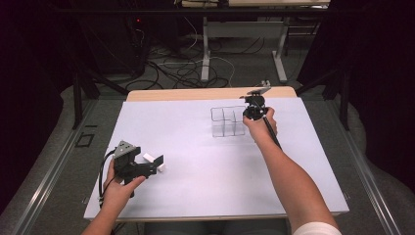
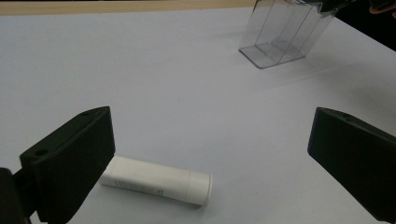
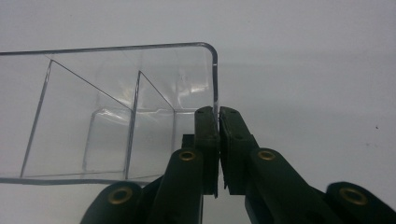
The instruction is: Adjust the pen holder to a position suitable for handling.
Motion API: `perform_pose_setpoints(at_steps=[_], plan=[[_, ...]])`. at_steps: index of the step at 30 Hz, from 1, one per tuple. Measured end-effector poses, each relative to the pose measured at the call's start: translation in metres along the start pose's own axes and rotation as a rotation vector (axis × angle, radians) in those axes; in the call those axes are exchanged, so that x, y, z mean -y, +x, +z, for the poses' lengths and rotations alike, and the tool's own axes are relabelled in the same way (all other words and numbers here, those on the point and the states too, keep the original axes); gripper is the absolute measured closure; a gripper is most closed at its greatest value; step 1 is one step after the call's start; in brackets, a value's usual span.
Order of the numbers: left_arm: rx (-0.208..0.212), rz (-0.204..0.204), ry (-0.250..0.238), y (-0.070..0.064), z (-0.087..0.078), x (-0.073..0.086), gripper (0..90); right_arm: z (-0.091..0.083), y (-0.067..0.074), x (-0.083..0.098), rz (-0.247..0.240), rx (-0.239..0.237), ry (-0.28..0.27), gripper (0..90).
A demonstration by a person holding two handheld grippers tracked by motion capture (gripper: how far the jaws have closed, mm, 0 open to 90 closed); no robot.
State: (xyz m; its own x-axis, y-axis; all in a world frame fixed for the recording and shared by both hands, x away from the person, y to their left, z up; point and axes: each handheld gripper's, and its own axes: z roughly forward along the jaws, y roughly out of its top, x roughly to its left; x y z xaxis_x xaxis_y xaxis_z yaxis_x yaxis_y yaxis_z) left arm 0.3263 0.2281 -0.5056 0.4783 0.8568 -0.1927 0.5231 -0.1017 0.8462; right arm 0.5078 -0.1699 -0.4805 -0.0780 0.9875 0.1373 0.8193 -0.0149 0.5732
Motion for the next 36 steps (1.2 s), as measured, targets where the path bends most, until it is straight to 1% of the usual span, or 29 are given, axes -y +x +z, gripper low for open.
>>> perform_pose_setpoints(at_steps=[3,5,7,11,12,15,16,18,19,21,24,26,28,32,34,35,36], plan=[[-0.002,-0.005,-0.001,0.000,0.000,0.000,0.7,-0.002,0.007,0.003,-0.001,-0.001,0.006,86.7],[-0.002,-0.004,0.002,0.000,0.000,0.000,0.7,-0.002,0.009,0.004,0.003,-0.001,0.011,86.6],[-0.002,-0.003,0.001,0.001,0.001,0.000,0.7,-0.002,0.012,0.006,-0.006,-0.010,0.010,86.6],[0.001,-0.004,0.001,0.000,0.002,0.000,0.7,-0.003,0.019,0.009,-0.006,-0.018,0.018,86.4],[0.001,-0.004,0.003,0.000,0.002,0.000,0.7,-0.004,0.022,0.010,0.004,-0.024,0.020,86.3],[-0.001,-0.005,0.001,0.001,0.002,0.000,0.7,-0.004,0.022,0.011,0.015,-0.025,0.022,86.2],[-0.003,-0.003,0.001,0.001,0.002,0.000,0.7,-0.005,0.022,0.012,0.031,-0.031,0.027,85.9],[-0.003,-0.002,-0.002,0.001,0.001,0.000,0.7,-0.005,0.021,0.012,0.032,-0.032,0.023,85.8],[0.000,-0.001,0.005,0.002,0.001,0.000,0.7,-0.006,0.020,0.013,0.031,-0.035,0.025,85.7],[-0.001,-0.004,0.007,0.002,0.000,0.000,0.7,-0.006,0.021,0.013,0.041,-0.042,0.031,85.5],[-0.004,-0.006,0.009,0.002,0.000,0.000,0.7,-0.006,0.023,0.014,0.042,-0.050,0.036,85.1],[-0.007,-0.007,0.005,0.003,-0.001,0.001,0.7,-0.006,0.024,0.015,0.040,-0.065,0.034,84.9],[-0.008,-0.011,0.004,0.003,-0.001,0.001,0.7,-0.006,0.026,0.015,0.040,-0.061,0.042,84.7],[-0.011,-0.011,0.006,0.003,-0.001,0.001,0.7,-0.007,0.030,0.017,0.043,-0.075,0.051,84.2],[-0.012,-0.011,0.006,0.003,-0.001,0.001,0.7,-0.007,0.032,0.017,0.040,-0.080,0.048,84.0],[-0.012,-0.011,0.006,0.003,-0.001,0.001,0.7,-0.007,0.032,0.018,0.031,-0.084,0.052,83.9],[-0.012,-0.010,0.006,0.003,-0.001,0.001,0.7,-0.007,0.034,0.019,0.038,-0.086,0.054,83.8]])
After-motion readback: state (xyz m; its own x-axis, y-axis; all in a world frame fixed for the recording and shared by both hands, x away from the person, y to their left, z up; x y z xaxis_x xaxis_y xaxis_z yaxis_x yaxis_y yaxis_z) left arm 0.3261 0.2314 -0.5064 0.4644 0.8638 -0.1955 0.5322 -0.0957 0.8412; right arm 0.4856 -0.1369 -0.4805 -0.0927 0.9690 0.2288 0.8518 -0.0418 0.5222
